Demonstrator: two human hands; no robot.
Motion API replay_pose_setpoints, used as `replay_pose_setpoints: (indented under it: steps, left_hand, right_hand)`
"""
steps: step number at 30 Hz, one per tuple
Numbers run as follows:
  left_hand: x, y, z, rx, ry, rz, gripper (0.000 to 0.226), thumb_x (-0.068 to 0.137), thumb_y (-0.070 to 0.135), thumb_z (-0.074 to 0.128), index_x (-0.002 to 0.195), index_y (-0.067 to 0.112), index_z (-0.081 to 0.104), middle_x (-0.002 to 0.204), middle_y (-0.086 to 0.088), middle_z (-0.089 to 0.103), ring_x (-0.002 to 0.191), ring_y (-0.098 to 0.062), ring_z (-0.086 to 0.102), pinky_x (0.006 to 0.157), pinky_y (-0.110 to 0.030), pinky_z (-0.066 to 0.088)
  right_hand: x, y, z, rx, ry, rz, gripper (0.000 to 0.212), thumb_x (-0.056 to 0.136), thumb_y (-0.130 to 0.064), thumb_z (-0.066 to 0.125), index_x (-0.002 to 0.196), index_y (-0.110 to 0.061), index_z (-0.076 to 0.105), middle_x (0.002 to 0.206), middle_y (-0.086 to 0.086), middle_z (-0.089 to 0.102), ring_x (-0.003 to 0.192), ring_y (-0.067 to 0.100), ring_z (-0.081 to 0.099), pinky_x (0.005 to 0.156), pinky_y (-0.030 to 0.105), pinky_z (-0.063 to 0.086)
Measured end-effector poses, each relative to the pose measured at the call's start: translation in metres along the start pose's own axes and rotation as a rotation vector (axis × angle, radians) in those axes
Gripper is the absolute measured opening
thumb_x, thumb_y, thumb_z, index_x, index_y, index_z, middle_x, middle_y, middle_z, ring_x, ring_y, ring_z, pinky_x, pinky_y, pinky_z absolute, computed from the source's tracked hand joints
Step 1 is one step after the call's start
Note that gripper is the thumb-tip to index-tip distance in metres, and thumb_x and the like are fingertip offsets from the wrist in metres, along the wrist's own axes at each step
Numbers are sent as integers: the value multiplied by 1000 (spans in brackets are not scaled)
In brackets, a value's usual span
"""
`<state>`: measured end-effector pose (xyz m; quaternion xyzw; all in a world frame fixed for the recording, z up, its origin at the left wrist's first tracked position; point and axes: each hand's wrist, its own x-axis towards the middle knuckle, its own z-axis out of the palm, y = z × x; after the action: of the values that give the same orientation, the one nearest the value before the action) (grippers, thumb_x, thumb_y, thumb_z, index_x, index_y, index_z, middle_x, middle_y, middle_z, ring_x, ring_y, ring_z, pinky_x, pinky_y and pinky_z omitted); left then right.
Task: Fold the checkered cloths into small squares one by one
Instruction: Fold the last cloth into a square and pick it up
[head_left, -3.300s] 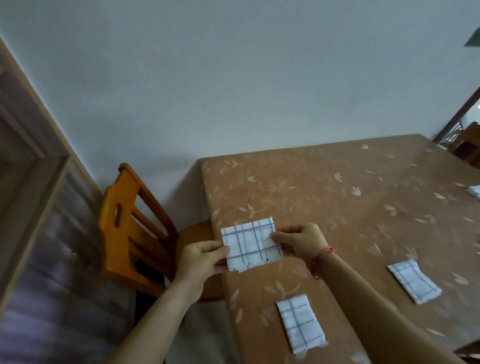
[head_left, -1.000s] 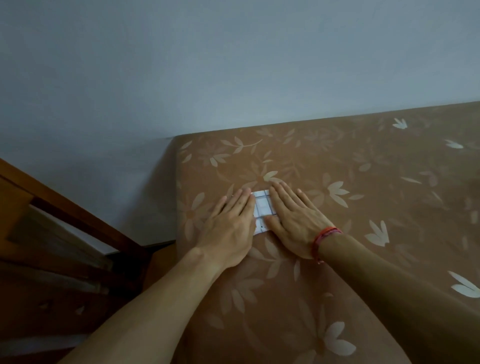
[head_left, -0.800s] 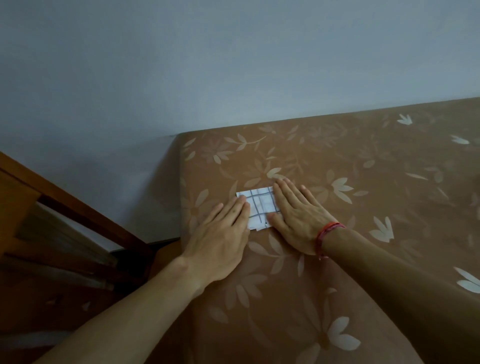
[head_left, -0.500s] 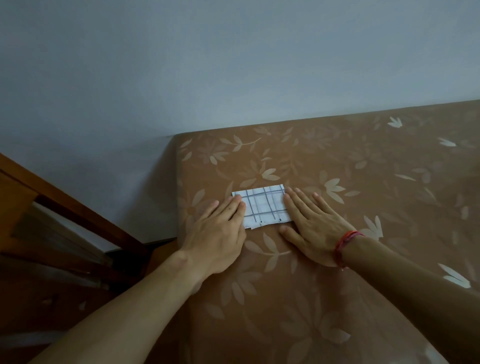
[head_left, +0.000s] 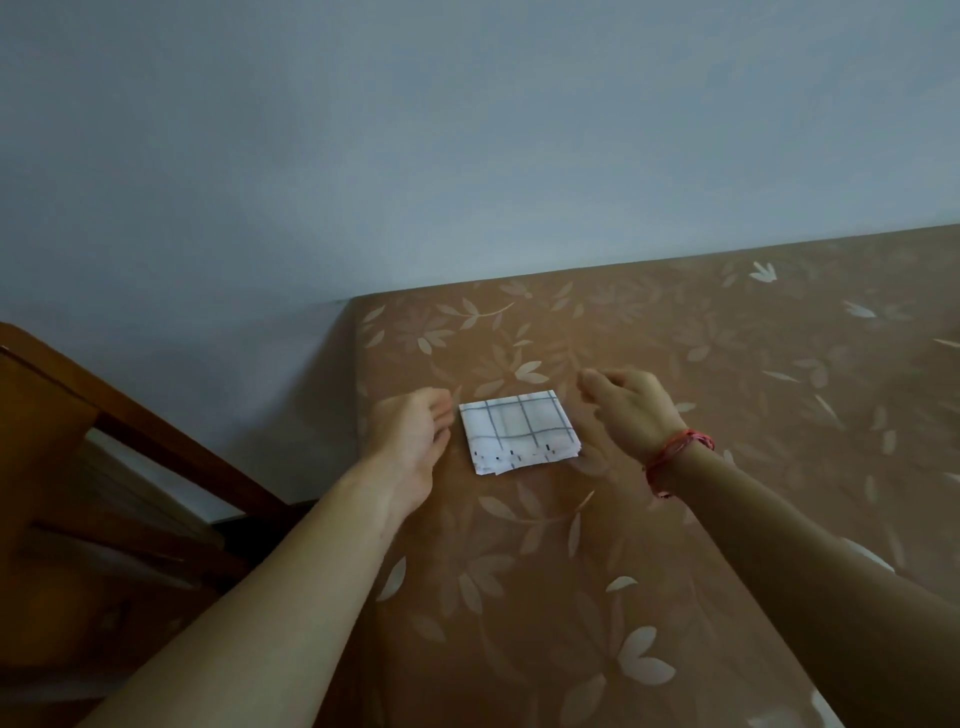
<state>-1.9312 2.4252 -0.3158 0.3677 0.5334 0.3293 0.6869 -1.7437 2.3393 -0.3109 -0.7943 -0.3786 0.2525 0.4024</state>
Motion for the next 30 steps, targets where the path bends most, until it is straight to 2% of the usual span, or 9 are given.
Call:
replay_pose_setpoints:
  steps: [3, 6, 10, 15, 18, 19, 20, 22, 30]
  left_hand:
    - [-2, -7, 3, 128, -19, 107, 12, 83, 20, 63, 94, 18, 66, 91, -4, 60, 89, -19, 55, 84, -32, 46]
    - [-7, -14, 6, 395, -54, 218, 12, 82, 37, 61, 74, 28, 63, 81, 3, 62, 82, -11, 58, 90, -37, 52]
    - [-17, -25, 10, 419, -137, 138, 29, 93, 16, 53, 72, 3, 66, 59, 7, 62, 63, -2, 61, 59, -14, 46]
    - [-11, -25, -1, 210, -19, 19, 18, 91, 13, 59, 82, 7, 74, 92, -7, 73, 93, -20, 68, 82, -28, 50]
    - [-13, -18, -6, -62, -37, -36, 35, 95, 11, 56, 130, 3, 56, 119, -8, 65, 113, -17, 60, 93, -27, 49]
    - [-14, -16, -6, -133, -43, -64, 41, 98, 13, 53, 136, 2, 48, 125, -11, 63, 117, -20, 58, 98, -31, 47]
    - [-13, -16, -6, -183, -51, -93, 41, 100, 15, 50, 138, 0, 46, 129, -14, 60, 121, -23, 56, 104, -34, 45]
    - [-17, -14, -4, -241, -77, -147, 43, 102, 19, 46, 138, -4, 45, 137, -18, 54, 129, -27, 51, 112, -40, 38]
    - [-21, -20, -1, -225, -81, -183, 41, 103, 21, 44, 135, -3, 48, 137, -17, 55, 130, -27, 51, 112, -41, 38]
  right_hand:
    - [-4, -7, 2, -88, -45, -27, 49, 94, -38, 47, 90, 9, 62, 64, 15, 55, 57, 28, 46, 57, 37, 48]
    - [-17, -10, 12, -312, -169, -177, 50, 99, -39, 41, 77, 0, 62, 61, 7, 53, 54, 13, 42, 52, 27, 35]
    - [-24, 6, 25, -370, -265, -252, 42, 99, -31, 36, 72, -2, 49, 70, 9, 53, 59, 14, 44, 57, 32, 36]
    - [-17, 11, 21, -205, -112, -49, 48, 96, -37, 45, 66, -1, 55, 60, 3, 51, 59, 17, 48, 56, 29, 39]
    - [-7, 4, 12, 217, -32, 167, 52, 88, -41, 53, 78, 8, 64, 72, 23, 61, 68, 31, 56, 72, 39, 54]
    - [-6, 1, 9, 364, -27, 231, 55, 87, -39, 54, 94, 15, 63, 91, 34, 63, 113, 46, 49, 85, 49, 55]
    - [-5, -1, 7, 476, -32, 285, 58, 90, -37, 54, 107, 18, 58, 106, 37, 58, 87, 13, 41, 92, 55, 50]
    - [-4, 0, 5, 543, -38, 367, 52, 95, -38, 52, 108, 11, 63, 107, 30, 65, 89, 24, 64, 91, 50, 53]
    - [2, 1, 5, 565, -62, 414, 46, 94, -45, 52, 103, -2, 65, 104, 13, 70, 97, 23, 68, 92, 44, 54]
